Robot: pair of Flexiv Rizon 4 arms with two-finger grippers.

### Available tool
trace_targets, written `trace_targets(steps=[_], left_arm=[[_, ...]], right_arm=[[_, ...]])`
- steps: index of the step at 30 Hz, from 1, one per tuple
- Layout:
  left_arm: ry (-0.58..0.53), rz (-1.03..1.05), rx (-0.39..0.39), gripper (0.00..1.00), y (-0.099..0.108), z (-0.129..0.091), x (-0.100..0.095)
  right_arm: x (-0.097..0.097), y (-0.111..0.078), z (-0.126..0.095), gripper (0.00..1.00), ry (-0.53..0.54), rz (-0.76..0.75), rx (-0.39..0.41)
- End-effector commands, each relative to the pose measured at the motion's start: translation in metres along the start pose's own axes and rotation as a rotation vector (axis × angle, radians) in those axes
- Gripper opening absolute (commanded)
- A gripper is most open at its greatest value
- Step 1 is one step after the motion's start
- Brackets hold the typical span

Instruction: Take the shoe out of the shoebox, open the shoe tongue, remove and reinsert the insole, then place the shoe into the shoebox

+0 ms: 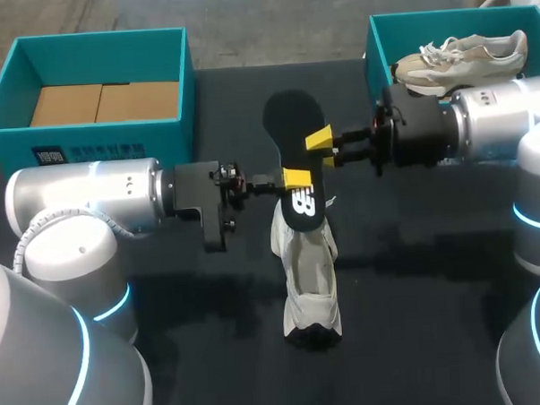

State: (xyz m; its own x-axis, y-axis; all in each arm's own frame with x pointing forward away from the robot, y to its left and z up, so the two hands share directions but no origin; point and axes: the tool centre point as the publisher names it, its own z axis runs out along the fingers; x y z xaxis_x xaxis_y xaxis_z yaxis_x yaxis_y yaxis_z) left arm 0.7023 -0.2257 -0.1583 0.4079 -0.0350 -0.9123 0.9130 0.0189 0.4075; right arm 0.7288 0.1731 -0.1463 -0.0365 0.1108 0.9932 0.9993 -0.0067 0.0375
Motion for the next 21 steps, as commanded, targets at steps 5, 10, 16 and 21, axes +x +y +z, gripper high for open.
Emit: trace_targets(steps=[5, 10, 16, 21], left_arm=[[0.0, 0.004, -0.013, 0.0, -0.0009, 0.0026, -0.002], [0.0, -0.003, -0.016, 0.0, -0.0016, 0.0024, -0.0009], [0.003, -0.007, -0.021, 0.0, -0.003, 0.0021, 0.0009], [0.006, -0.003, -0.032, 0.0, -0.0024, 0.002, 0.0021]], right_arm=[[-0.0029, 0.0, 0.0014, 0.16, 0.001, 0.006, -0.004], [-0.0033, 0.0002, 0.0012, 0.14, 0.004, 0.008, -0.006], [-0.0026, 0.0008, 0.0013, 0.12, 0.012, 0.008, -0.006], [-0.0012, 0.001, 0.0029, 0.11, 0.02, 0.007, -0.003]])
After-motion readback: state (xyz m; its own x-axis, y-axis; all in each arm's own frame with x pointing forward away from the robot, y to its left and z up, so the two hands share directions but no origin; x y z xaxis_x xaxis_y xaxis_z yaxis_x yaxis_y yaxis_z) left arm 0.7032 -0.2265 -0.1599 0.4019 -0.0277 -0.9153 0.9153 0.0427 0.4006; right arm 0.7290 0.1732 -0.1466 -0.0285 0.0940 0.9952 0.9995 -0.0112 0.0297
